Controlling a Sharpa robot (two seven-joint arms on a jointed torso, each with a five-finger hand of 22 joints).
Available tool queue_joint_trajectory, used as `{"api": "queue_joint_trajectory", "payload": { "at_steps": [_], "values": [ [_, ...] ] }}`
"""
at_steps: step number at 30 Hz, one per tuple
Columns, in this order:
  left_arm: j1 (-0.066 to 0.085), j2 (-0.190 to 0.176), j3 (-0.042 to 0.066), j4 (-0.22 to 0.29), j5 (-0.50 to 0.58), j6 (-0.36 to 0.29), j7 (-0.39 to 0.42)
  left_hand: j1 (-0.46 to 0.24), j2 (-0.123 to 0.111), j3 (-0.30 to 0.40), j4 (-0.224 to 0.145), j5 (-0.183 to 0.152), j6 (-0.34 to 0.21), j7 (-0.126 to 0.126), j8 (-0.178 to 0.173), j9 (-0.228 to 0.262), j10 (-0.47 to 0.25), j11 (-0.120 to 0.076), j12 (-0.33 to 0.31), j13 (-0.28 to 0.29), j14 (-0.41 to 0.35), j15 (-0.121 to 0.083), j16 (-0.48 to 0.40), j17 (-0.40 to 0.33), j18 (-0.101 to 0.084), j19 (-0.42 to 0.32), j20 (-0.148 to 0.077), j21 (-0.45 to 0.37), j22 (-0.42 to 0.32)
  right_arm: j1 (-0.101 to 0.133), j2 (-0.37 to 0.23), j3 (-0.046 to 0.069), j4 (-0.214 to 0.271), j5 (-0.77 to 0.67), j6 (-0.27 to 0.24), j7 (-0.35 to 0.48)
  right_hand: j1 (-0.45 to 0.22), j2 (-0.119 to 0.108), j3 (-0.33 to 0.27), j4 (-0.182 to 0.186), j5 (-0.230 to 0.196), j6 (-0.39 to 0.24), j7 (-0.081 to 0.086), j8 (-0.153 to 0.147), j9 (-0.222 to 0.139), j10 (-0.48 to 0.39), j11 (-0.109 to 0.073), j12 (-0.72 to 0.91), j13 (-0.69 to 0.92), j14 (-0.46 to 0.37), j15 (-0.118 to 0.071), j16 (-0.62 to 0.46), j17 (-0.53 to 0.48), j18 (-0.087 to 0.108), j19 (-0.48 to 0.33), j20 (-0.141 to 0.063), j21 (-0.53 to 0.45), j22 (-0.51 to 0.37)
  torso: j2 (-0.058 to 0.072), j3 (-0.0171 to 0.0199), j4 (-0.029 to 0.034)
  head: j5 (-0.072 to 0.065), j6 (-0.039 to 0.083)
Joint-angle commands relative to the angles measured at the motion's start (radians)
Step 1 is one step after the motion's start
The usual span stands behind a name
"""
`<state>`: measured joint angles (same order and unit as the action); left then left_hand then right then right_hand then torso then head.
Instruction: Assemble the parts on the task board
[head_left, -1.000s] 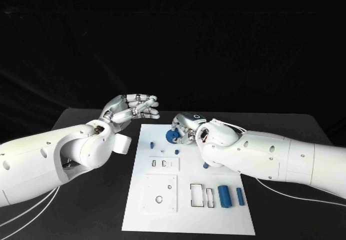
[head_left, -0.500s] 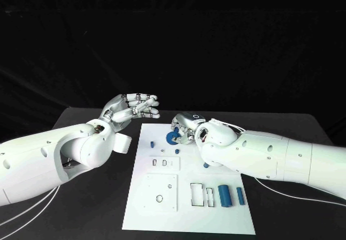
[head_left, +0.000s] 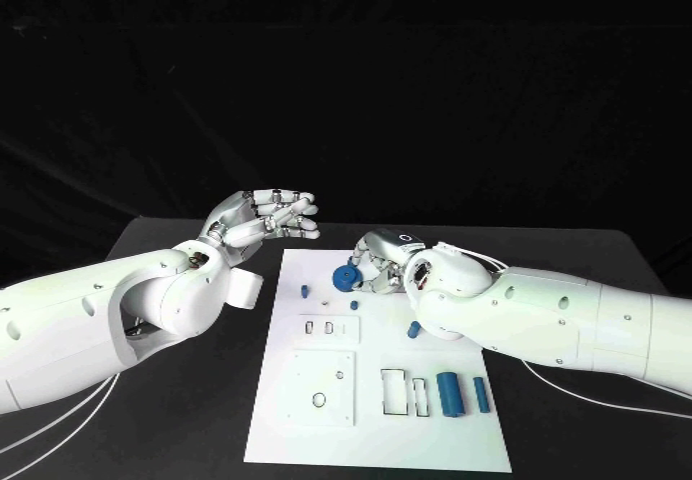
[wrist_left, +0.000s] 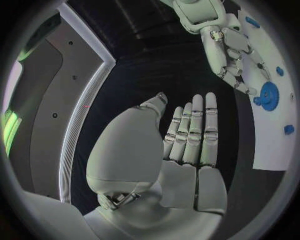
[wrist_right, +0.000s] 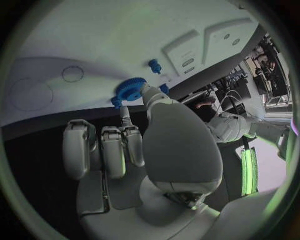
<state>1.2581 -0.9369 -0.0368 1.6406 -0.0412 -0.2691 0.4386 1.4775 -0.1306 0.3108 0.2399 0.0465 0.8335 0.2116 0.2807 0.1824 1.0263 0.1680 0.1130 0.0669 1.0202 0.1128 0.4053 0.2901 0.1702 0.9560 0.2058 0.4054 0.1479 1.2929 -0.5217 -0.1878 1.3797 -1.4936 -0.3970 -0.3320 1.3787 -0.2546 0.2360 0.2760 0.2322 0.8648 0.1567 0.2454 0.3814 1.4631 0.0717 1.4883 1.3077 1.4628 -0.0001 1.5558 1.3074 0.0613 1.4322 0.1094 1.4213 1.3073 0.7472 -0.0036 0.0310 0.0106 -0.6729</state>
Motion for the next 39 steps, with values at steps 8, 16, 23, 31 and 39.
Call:
{"api": "queue_joint_trajectory", "payload": {
  "at_steps": [8,16,23,31,39],
  "values": [
    [0.001,0.001,0.001,-0.004,0.003,0.020,0.007,0.004,-0.004,0.006,-0.001,0.004,0.007,0.017,-0.007,-0.002,0.007,0.002,-0.004,0.000,-0.006,0.000,-0.007,0.002,0.012,0.006,0.004,0.000,-0.001,0.010,-0.165,0.002,0.099,0.183,-0.093,0.133,0.033,0.039,0.018,-0.006,0.002,0.020,-0.002,-0.003,0.009,0.038,-0.001,0.001,0.164,0.093,0.000,-0.002,0.196,-0.003,-0.009,-0.001,-0.014,0.054,-0.004,-0.0005,-0.0040,-0.008,0.007],
    [0.001,0.004,0.001,-0.011,0.003,0.025,0.009,0.005,-0.004,0.007,-0.001,0.004,0.007,0.016,-0.007,-0.002,0.007,0.002,-0.004,0.000,-0.006,0.000,-0.007,0.002,0.012,0.006,0.004,0.000,-0.001,0.025,-0.348,0.003,0.106,0.478,-0.032,0.392,0.093,0.023,0.097,-0.054,0.001,0.020,0.005,-0.028,0.009,0.031,0.005,-0.006,0.158,0.092,0.005,-0.003,0.191,0.000,-0.019,0.002,-0.027,0.044,-0.010,0.0025,-0.0148,-0.017,0.012],
    [0.000,0.010,0.000,-0.018,0.003,0.031,0.008,0.004,-0.004,0.009,-0.001,0.004,0.013,0.014,-0.005,-0.001,0.015,-0.001,-0.004,0.001,-0.007,-0.001,-0.009,0.004,0.012,0.005,0.004,-0.001,-0.002,0.018,-0.415,0.002,0.067,0.523,-0.002,0.455,0.093,0.002,0.100,-0.066,-0.001,0.019,0.006,-0.036,0.008,0.030,0.006,-0.007,0.157,0.093,0.006,-0.003,0.193,-0.001,-0.018,0.003,-0.026,0.047,-0.015,0.0094,-0.0226,-0.022,0.012],
    [-0.001,0.017,-0.001,-0.027,0.002,0.038,0.007,0.002,-0.008,0.015,0.001,0.004,0.023,0.012,-0.003,0.000,0.033,-0.003,-0.007,0.001,-0.021,0.001,-0.020,0.007,0.010,-0.008,0.007,-0.009,-0.008,-0.011,-0.416,0.002,0.008,0.512,0.014,0.468,0.095,-0.006,0.102,-0.073,-0.001,0.015,0.007,-0.041,0.008,0.028,0.006,-0.009,0.155,0.093,0.006,-0.003,0.194,-0.001,-0.019,0.003,-0.027,0.046,-0.016,0.0151,-0.0217,-0.022,0.009],
    [-0.001,0.018,-0.001,-0.030,0.001,0.043,0.006,-0.004,-0.020,0.040,0.007,0.003,0.031,0.013,-0.010,-0.003,0.052,0.001,-0.035,0.000,-0.038,0.012,-0.055,0.017,0.006,-0.134,0.048,-0.098,-0.057,-0.037,-0.394,0.002,-0.031,0.505,0.031,0.469,0.094,-0.009,0.102,-0.076,-0.002,0.011,0.008,-0.045,0.007,0.027,0.007,-0.010,0.153,0.093,0.007,-0.003,0.195,-0.001,-0.019,0.004,-0.028,0.046,-0.013,0.0133,-0.0212,-0.016,0.005]
  ]
}}
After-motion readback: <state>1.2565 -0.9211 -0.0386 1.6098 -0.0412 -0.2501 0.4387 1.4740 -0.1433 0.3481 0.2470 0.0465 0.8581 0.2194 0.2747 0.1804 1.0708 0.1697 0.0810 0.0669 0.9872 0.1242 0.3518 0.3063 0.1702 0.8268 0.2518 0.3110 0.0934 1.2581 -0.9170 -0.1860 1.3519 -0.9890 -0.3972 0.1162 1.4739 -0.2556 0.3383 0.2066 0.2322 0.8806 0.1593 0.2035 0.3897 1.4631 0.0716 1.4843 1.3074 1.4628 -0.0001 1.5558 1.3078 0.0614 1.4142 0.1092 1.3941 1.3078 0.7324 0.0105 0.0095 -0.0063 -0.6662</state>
